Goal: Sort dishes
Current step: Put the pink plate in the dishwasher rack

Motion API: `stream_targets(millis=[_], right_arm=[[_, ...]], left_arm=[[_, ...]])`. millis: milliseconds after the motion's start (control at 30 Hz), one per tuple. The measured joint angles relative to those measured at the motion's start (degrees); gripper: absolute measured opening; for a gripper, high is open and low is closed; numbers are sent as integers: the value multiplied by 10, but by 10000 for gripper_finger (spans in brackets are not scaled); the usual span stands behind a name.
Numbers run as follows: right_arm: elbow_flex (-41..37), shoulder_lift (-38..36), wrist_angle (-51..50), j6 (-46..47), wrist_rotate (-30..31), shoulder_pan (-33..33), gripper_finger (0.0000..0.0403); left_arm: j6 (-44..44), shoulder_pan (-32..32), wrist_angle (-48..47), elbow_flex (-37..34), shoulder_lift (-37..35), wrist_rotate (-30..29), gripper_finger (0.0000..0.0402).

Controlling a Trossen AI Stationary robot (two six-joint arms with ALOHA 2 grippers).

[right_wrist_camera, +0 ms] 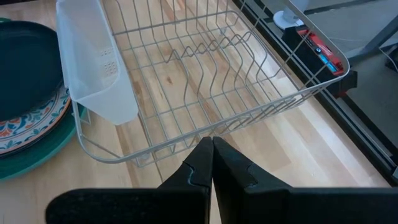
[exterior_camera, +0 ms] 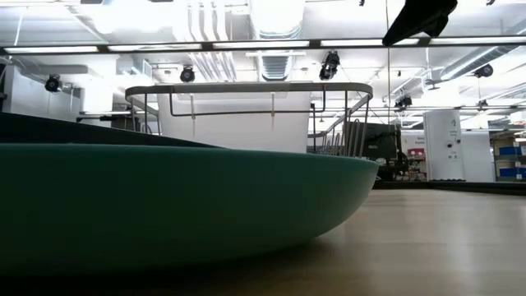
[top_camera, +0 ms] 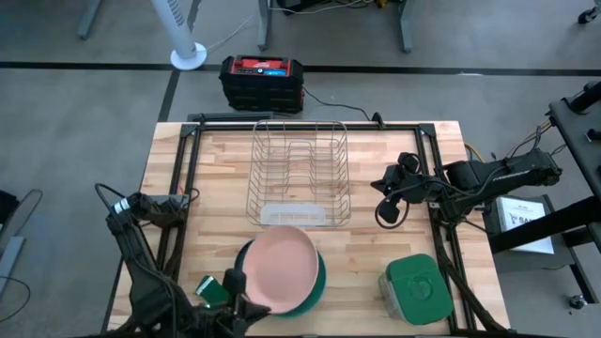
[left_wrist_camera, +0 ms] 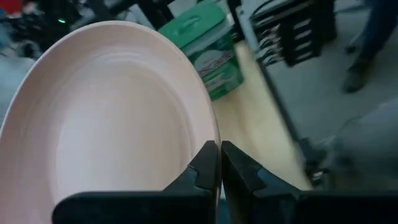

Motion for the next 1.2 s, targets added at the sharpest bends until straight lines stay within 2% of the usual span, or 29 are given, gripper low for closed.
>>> stream_targets(millis=[133, 400, 500, 667, 733, 1000, 1133, 1200], right_arm=[[0, 0, 16, -2, 0, 0, 0], [0, 0, 30, -6, 2, 0, 0], [0, 0, 33, -6, 4, 0, 0], [0, 0, 43, -12, 5, 0, 0], [0, 0, 44, -12, 5, 0, 0], [0, 0, 49, -28, 11, -1, 0], [-1, 0, 85, -43, 59, -2, 0], [-1, 0, 111, -63, 75, -6, 0]], left_arm=[[27, 13, -39, 7, -7, -12, 1], [121, 45, -5, -25, -64, -6, 1], [162, 64, 29, -52, -95, 25, 1], [235, 112, 130, -150, -173, 107, 1], [253, 136, 157, -196, -210, 119, 1], [282, 232, 169, -352, -332, 93, 1], [317, 299, 172, -421, -361, 84, 1], [347, 335, 173, -450, -364, 58, 1]])
